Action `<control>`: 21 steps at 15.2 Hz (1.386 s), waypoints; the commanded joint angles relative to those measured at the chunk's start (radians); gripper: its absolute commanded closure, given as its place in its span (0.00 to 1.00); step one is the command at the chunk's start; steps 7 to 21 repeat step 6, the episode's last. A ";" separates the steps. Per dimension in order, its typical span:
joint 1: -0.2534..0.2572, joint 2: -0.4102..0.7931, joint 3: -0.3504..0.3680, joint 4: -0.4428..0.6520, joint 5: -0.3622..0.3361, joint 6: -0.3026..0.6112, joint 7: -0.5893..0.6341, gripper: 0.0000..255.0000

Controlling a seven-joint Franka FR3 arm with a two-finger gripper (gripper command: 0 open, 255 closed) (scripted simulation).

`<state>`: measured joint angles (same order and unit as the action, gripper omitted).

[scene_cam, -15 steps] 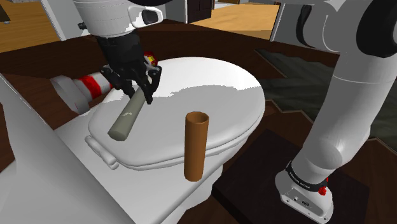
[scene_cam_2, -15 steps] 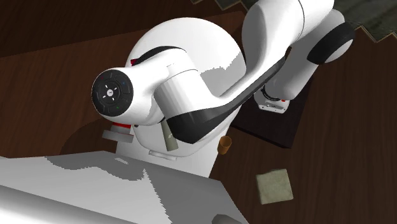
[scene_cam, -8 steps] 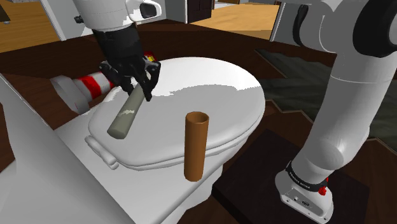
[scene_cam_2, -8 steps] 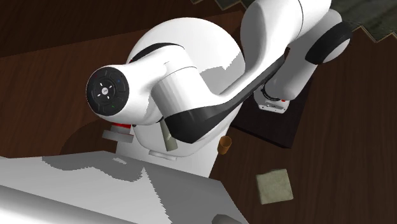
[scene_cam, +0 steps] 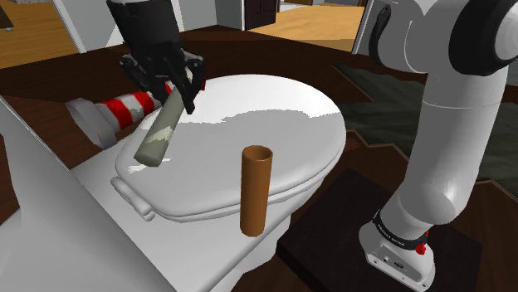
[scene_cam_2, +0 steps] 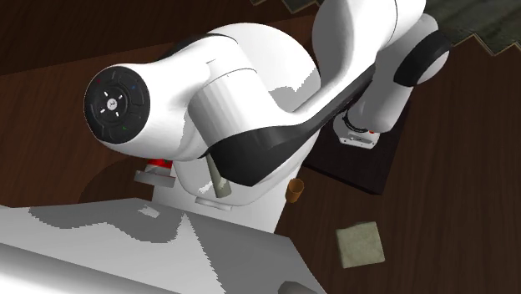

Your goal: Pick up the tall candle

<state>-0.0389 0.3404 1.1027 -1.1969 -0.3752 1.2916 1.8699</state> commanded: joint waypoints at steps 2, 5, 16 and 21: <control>0.056 0.032 -0.012 0.089 -0.033 -0.064 0.005 1.00; 0.104 0.059 -0.025 0.161 -0.061 -0.113 0.007 1.00; 0.104 0.059 -0.025 0.161 -0.061 -0.113 0.007 1.00; 0.104 0.059 -0.025 0.161 -0.061 -0.113 0.007 1.00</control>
